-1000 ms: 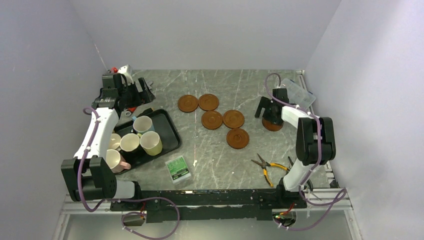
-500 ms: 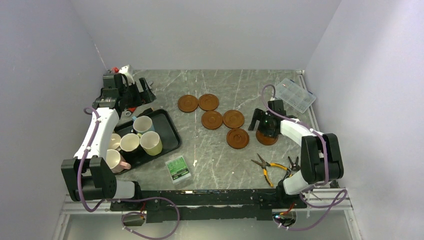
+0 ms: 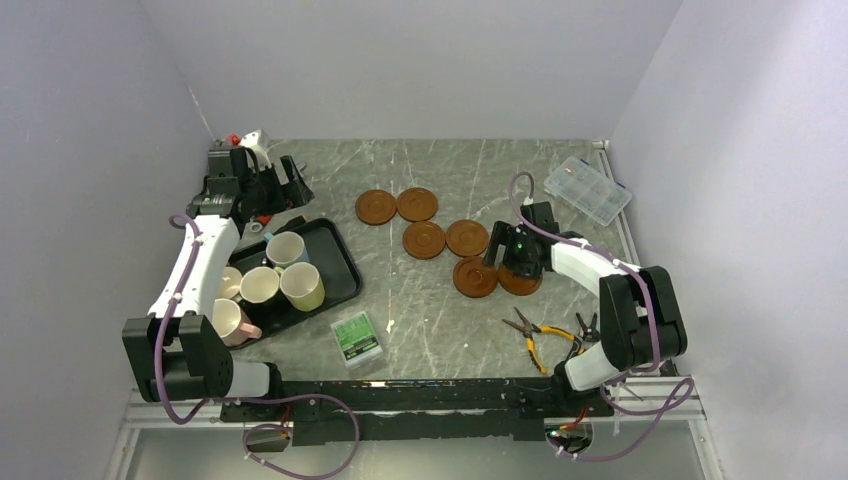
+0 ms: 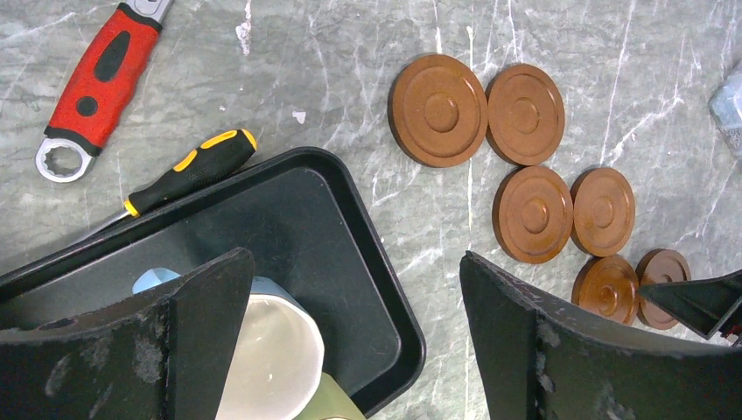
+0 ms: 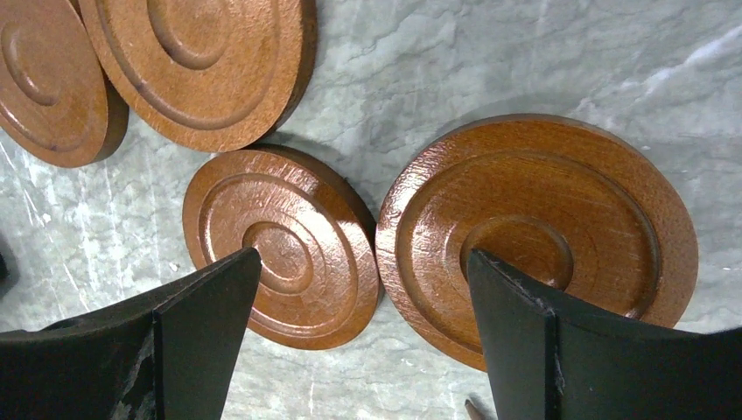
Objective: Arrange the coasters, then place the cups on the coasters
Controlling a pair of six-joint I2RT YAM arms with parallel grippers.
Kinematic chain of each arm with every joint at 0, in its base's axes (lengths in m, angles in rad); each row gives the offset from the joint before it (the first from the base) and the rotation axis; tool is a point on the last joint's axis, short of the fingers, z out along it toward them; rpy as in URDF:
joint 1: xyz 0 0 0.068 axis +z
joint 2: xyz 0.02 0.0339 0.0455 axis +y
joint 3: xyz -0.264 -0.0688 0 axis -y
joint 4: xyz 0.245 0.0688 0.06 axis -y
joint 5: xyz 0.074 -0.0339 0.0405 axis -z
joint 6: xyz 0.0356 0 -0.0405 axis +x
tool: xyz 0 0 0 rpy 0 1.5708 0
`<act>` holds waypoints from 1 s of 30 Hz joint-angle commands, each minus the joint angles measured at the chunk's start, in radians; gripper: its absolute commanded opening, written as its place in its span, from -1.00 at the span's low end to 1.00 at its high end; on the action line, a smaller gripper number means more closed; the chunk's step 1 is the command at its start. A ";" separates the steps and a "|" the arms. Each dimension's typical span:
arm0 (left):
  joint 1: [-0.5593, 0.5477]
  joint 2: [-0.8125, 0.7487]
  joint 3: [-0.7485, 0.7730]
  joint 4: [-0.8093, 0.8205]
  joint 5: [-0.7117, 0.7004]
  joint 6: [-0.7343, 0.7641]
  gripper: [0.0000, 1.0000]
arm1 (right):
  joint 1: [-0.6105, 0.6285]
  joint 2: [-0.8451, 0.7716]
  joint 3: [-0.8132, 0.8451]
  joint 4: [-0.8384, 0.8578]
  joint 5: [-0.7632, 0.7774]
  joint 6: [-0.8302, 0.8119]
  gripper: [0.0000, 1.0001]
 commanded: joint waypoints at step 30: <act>0.018 -0.010 -0.049 -0.134 -0.205 0.004 0.67 | 0.163 -0.245 0.102 -0.023 -0.065 -0.050 0.93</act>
